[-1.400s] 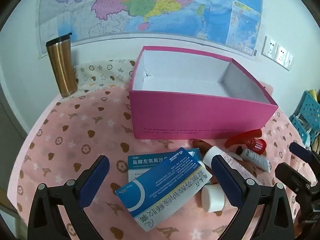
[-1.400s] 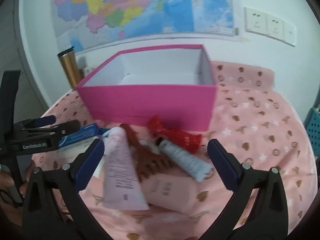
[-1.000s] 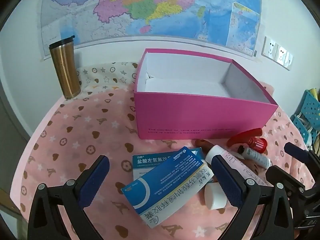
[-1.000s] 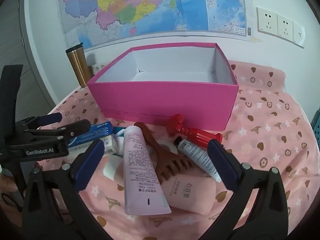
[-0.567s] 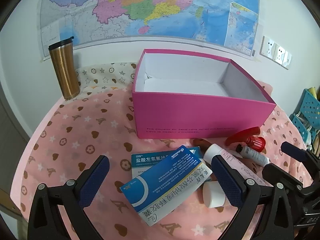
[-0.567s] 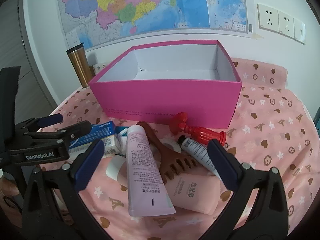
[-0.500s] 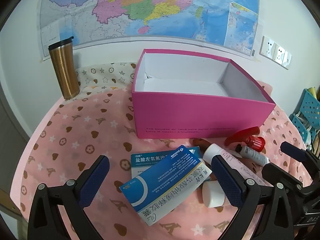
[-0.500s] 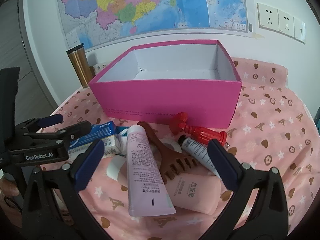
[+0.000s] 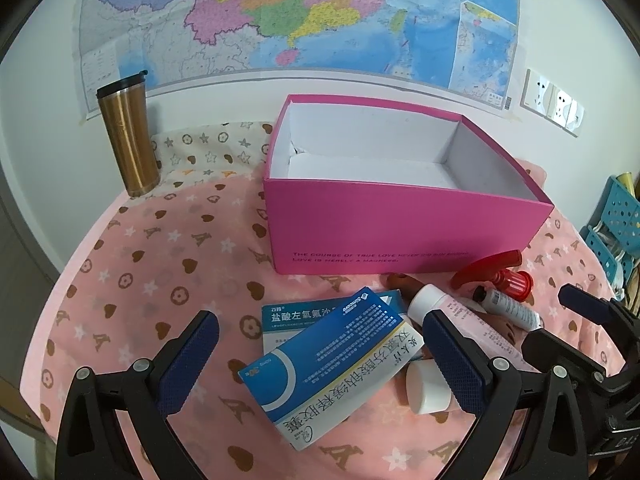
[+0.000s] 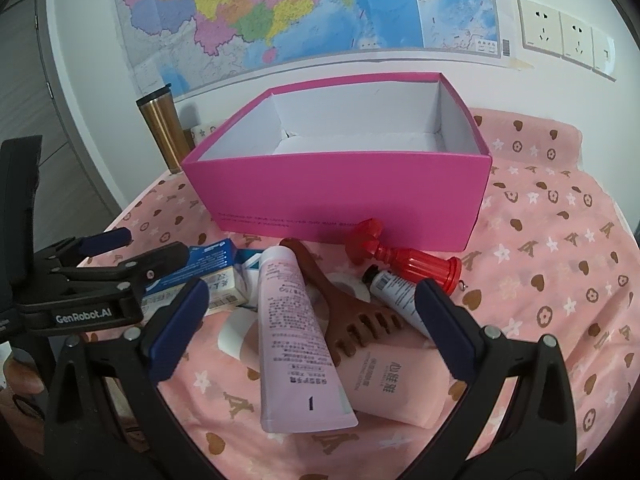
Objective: Organize rigid objects
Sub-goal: 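Move the right tool toward the blue-white medicine box, then grasp the blue-white medicine box with the right tool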
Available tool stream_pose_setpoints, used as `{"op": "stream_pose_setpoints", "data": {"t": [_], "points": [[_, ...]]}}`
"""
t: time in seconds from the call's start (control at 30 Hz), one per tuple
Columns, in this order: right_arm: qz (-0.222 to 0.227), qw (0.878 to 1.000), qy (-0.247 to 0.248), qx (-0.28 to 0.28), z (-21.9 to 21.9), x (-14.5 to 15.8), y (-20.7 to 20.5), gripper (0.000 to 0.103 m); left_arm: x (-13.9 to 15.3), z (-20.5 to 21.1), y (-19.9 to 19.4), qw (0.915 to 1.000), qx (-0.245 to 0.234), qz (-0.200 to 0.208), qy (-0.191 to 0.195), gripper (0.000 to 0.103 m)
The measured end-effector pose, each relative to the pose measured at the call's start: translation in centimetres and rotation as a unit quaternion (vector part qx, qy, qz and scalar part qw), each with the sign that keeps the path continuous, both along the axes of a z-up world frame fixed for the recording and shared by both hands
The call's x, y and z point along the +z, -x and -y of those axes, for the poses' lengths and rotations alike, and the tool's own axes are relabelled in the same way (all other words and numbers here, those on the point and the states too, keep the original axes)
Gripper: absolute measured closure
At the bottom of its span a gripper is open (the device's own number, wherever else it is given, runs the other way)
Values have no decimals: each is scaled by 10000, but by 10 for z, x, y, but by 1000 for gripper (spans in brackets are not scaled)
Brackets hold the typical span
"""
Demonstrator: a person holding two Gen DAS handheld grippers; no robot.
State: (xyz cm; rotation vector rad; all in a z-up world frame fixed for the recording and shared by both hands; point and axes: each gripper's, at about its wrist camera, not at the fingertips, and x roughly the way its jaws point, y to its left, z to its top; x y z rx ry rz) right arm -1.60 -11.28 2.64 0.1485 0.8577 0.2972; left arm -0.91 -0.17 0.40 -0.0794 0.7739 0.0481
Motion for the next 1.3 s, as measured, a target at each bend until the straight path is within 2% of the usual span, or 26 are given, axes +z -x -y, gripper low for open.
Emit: {"op": "stream_pose_setpoints", "data": {"t": [0.47, 0.6, 0.73, 0.9, 1.0, 1.13, 1.17, 1.2, 1.3], "points": [[-3, 9998, 26, 210, -11, 2, -3, 0, -5, -7, 0, 9999, 49, -102, -17, 0], [-1, 9994, 59, 351, -16, 4, -6, 0, -8, -17, 3, 9999, 39, -145, 78, 0], [-32, 9981, 41, 621, -26, 6, -9, 1, -10, -32, 12, 9993, -166, -170, 273, 0], [-160, 9932, 20, 1154, -46, 4, -15, 10, -14, -44, 24, 9986, -269, -265, 371, 0], [-304, 9880, 0, 1513, -60, 1, -22, 18, -18, -48, 28, 9968, -400, -372, 585, 2], [-647, 9816, 29, 1794, -78, -10, -35, 27, -26, -50, 28, 9936, -567, -548, 805, 18], [-729, 9801, 14, 1846, -81, -13, -38, 31, -30, -51, 27, 9923, -593, -643, 880, 21], [-828, 9789, 54, 1867, -84, -17, -42, 36, -31, -52, 27, 9915, -608, -677, 935, 22], [-1029, 9765, 154, 1885, -90, -26, -48, 41, -37, -53, 27, 9890, -694, -777, 1050, 24]]}}
